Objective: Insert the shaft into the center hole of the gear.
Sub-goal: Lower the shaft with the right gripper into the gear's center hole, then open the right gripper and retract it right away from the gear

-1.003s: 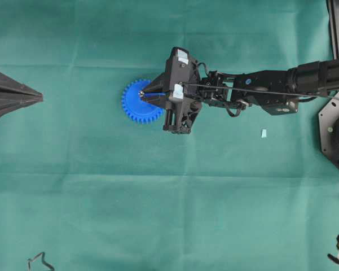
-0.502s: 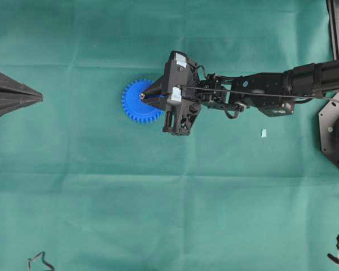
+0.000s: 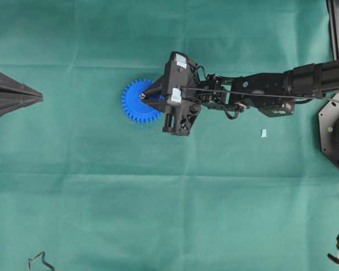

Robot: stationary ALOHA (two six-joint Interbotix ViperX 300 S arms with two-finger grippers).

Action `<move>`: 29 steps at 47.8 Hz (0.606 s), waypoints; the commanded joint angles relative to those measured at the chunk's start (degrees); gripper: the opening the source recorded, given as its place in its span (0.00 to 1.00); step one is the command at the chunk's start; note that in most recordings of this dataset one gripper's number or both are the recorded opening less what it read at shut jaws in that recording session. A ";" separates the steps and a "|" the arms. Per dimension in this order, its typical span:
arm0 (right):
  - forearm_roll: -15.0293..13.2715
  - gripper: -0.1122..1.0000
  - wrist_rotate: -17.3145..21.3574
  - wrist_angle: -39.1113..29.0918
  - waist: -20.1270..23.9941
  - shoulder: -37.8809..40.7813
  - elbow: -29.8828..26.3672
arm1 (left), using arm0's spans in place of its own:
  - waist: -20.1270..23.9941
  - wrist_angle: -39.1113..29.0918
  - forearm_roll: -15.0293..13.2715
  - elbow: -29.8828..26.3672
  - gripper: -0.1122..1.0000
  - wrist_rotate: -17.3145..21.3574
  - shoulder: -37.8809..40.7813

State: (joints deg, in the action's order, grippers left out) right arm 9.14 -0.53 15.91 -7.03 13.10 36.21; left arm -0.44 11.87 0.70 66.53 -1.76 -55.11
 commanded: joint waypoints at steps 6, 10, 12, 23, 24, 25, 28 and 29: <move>0.88 0.78 0.09 0.09 0.18 -0.97 -0.70 | 0.00 0.26 0.18 -1.05 0.10 -0.09 0.35; 0.88 0.93 0.09 0.00 0.18 -1.41 -0.70 | -0.09 0.18 0.18 -1.05 0.10 -0.09 0.35; 0.88 0.96 0.09 0.00 0.18 -1.76 -0.70 | 0.00 0.09 0.18 -1.05 0.10 -0.09 0.35; 0.79 0.93 -0.18 -1.05 0.18 -6.24 0.09 | -0.09 0.09 0.18 -1.05 0.10 -0.09 0.35; 0.70 0.93 -0.26 -1.32 0.09 -6.94 0.09 | 0.00 0.09 0.18 -1.05 0.10 -0.09 0.35; 0.70 0.93 -0.26 -1.67 0.18 -7.73 0.18 | -0.09 0.09 0.18 -0.97 0.10 -0.09 0.35; 0.44 0.93 -0.44 -2.72 0.09 -10.02 0.26 | 0.00 0.09 0.18 -0.97 0.10 -0.09 0.35; 0.26 0.93 -0.53 -3.16 0.00 -11.25 0.26 | -0.09 0.09 0.09 -1.05 0.10 -0.09 0.35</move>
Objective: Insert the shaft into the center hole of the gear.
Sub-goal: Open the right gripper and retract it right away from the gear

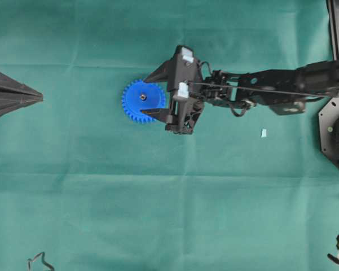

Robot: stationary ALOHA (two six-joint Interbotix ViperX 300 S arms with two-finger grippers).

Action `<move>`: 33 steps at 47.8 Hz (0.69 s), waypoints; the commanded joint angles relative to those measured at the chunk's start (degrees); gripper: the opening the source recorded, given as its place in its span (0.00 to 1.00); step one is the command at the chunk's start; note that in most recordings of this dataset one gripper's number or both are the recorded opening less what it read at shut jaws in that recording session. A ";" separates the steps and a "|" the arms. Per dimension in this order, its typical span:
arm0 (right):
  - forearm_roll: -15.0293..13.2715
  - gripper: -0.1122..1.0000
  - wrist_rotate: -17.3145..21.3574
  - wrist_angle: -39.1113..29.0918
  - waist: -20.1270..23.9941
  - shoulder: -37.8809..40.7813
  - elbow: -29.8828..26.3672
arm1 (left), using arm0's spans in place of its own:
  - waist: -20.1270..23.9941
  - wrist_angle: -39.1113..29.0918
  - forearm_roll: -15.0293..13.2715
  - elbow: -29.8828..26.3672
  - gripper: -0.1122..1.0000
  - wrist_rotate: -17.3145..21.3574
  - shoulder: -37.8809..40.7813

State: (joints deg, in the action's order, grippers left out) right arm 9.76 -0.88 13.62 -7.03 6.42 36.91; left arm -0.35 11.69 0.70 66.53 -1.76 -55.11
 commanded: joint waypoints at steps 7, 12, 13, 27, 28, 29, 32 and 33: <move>-1.23 0.93 -0.79 -2.81 -0.09 -10.63 -0.26 | -0.18 0.26 0.18 -0.97 0.10 -0.09 0.35; -1.49 0.93 -1.58 -3.43 -0.09 -14.41 0.26 | -0.18 0.26 0.18 -1.05 0.10 -0.09 0.35; -1.49 0.93 -1.85 -3.52 -0.09 -15.38 0.44 | -0.18 0.26 0.18 -1.05 0.10 -0.09 0.35; -1.58 0.93 -2.81 -3.78 -0.18 -27.60 7.12 | -0.26 0.18 0.18 -1.05 0.10 -0.09 0.26; -1.58 0.92 -2.81 -3.78 -0.18 -28.48 7.73 | -0.18 0.26 0.18 -1.05 0.10 -0.09 0.26; -1.49 0.92 -2.81 -3.69 -0.18 -29.27 8.44 | -0.26 0.26 0.18 -1.05 0.10 -0.09 0.35; -1.49 0.92 -2.81 -3.78 -0.18 -32.52 10.63 | -0.18 0.18 0.18 -1.05 0.10 -0.09 0.26; -1.41 0.92 -2.81 -3.78 -0.18 -33.31 11.34 | -0.18 0.18 0.18 -1.05 0.10 -0.09 0.35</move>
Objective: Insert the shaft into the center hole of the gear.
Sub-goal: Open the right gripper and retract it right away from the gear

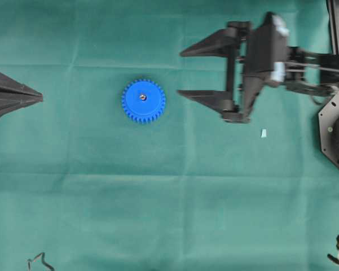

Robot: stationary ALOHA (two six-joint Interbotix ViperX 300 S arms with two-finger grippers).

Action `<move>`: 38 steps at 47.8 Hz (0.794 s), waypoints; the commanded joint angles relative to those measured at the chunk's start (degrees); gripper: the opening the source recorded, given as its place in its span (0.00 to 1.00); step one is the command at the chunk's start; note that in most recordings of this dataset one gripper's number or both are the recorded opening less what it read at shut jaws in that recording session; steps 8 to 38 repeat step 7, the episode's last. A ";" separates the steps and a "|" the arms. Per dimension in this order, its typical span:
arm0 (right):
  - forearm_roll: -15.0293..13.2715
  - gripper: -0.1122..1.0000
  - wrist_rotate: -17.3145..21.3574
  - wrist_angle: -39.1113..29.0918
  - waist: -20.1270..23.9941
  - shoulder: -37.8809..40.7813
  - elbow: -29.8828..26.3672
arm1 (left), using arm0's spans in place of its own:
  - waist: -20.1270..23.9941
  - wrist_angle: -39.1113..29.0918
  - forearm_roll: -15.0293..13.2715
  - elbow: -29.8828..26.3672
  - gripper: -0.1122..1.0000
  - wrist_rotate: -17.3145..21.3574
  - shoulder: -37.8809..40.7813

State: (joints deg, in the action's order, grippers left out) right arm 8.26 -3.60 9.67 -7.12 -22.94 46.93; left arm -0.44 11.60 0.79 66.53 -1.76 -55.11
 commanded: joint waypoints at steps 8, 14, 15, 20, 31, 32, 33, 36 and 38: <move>0.09 0.92 0.00 -0.70 -0.09 -10.37 4.92 | -0.09 0.26 0.09 -1.05 0.10 -0.09 0.35; 0.09 0.92 0.00 -0.70 -0.09 -10.37 4.92 | -0.09 0.26 0.09 -1.05 0.10 -0.09 0.35; 0.09 0.92 0.00 -0.70 -0.09 -10.37 4.92 | -0.09 0.26 0.09 -1.05 0.10 -0.09 0.35; 0.09 0.92 0.00 -0.70 -0.09 -10.37 4.92 | -0.09 0.26 0.09 -1.05 0.10 -0.09 0.35; 0.09 0.92 0.00 -0.70 -0.09 -10.37 4.92 | -0.09 0.26 0.09 -1.05 0.10 -0.09 0.35; 0.09 0.92 0.00 -0.70 -0.09 -10.37 4.92 | -0.09 0.26 0.09 -1.05 0.10 -0.09 0.35; 0.09 0.92 0.00 -0.70 -0.09 -10.37 4.92 | -0.09 0.26 0.09 -1.05 0.10 -0.09 0.35; 0.09 0.92 0.00 -0.70 -0.09 -10.37 4.92 | -0.09 0.26 0.09 -1.05 0.10 -0.09 0.35; 0.09 0.92 0.00 -0.70 -0.09 -10.37 4.92 | -0.09 0.26 0.09 -1.05 0.10 -0.09 0.35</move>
